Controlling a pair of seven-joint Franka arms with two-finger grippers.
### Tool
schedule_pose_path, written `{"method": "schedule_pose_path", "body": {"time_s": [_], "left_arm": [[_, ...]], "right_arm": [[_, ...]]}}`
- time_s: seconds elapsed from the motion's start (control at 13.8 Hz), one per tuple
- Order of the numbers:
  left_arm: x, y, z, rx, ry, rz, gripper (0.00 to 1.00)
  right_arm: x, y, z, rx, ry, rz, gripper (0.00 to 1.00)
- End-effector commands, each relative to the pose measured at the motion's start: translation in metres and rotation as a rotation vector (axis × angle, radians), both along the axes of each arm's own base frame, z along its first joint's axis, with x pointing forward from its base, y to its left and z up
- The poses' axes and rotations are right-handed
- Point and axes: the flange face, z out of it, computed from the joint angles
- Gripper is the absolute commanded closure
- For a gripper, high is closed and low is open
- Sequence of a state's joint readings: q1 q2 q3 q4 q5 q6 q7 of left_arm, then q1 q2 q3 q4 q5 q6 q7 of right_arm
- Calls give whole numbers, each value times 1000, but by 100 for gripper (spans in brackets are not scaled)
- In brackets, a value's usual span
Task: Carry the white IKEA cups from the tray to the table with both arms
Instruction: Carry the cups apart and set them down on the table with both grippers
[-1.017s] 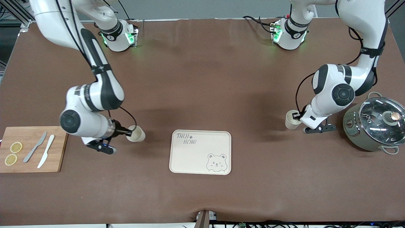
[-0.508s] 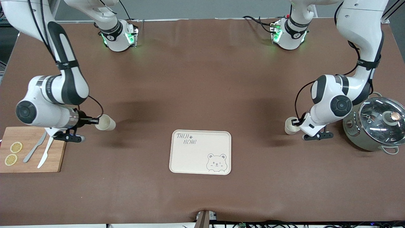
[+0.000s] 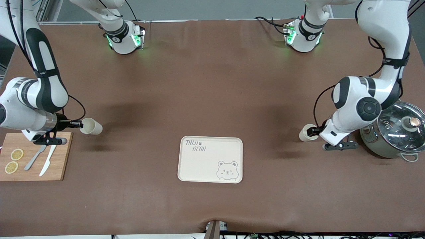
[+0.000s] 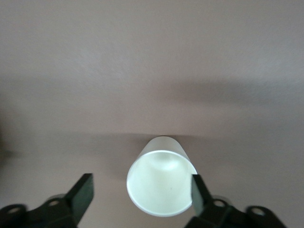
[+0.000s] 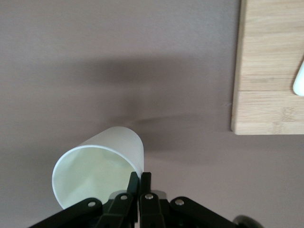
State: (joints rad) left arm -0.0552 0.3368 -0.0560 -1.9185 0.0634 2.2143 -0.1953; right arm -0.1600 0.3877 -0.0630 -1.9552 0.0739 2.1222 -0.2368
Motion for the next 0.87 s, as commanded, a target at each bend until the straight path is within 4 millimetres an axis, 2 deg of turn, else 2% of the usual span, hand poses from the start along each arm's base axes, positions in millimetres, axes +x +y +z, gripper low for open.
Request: {"method": "schedule_pose_path", "body": {"time_s": [0.0, 0.15, 0.22, 0.29, 0.36, 0.51, 0.65, 0.8], "left_arm": [[9, 3, 60, -9, 11, 10, 0], [23, 8, 108, 0, 7, 17, 0], [29, 17, 129, 11, 3, 24, 0], [32, 20, 150, 17, 4, 29, 0], [34, 21, 169, 18, 1, 35, 0], [35, 33, 203, 59, -15, 40, 0], [29, 36, 241, 140, -62, 24, 0], [17, 40, 271, 131, -101, 34, 0]], "right_arm": [[-9, -1, -22, -2, -6, 20, 100], [-11, -3, -34, 0, 8, 16, 96], [-11, -3, -33, 1, 13, 14, 59], [-10, -2, -31, 2, 16, 11, 1], [-9, 0, -23, 7, 27, 19, 0], [6, 8, 2, 26, 72, 40, 0], [35, 25, 45, 26, 70, 84, 0], [59, 31, 84, 7, 2, 102, 0]]}}
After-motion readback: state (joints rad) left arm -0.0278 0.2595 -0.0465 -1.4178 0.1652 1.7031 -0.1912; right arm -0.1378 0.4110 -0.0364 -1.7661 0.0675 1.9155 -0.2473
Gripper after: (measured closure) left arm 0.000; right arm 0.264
